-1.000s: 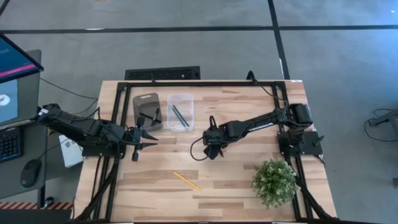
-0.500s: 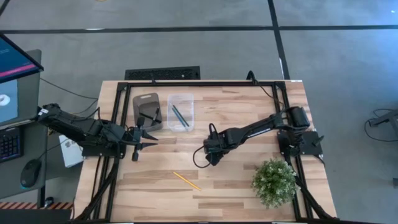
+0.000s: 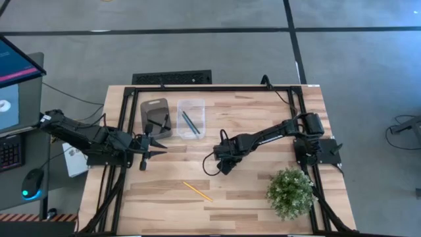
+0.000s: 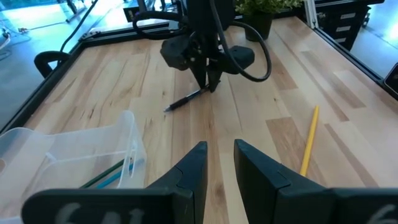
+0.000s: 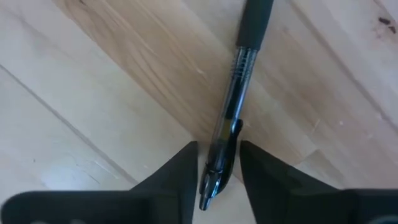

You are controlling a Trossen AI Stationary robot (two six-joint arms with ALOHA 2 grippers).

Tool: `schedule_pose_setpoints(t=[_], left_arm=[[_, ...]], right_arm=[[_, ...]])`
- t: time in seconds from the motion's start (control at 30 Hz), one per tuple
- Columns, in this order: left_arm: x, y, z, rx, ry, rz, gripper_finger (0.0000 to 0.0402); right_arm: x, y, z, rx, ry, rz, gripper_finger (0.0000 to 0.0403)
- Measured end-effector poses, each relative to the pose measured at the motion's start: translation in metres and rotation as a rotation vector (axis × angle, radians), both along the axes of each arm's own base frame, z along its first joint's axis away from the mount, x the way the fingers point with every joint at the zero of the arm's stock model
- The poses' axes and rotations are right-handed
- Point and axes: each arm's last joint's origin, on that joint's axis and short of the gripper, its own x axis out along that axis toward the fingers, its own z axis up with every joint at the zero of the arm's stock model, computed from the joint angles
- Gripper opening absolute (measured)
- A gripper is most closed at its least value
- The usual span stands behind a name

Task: Sort pens & pencils
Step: Put the black pen into the black bin

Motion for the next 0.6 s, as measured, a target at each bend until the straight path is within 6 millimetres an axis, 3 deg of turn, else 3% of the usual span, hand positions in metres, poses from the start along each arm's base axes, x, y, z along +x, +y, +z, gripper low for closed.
schedule_pose_setpoints(t=[0.27, 0.6], left_arm=[[0.0, 0.0, -0.0001, 0.0, 0.001, 0.0, 0.0071], [-0.0007, 0.0002, -0.0017, 0.006, 0.018, 0.0, 0.0071]], right_arm=[[0.0002, -0.0032, -0.0005, -0.007, 0.0, 0.017, 0.0092], [0.0007, -0.0051, -0.0006, -0.032, -0.007, 0.047, 0.0084]])
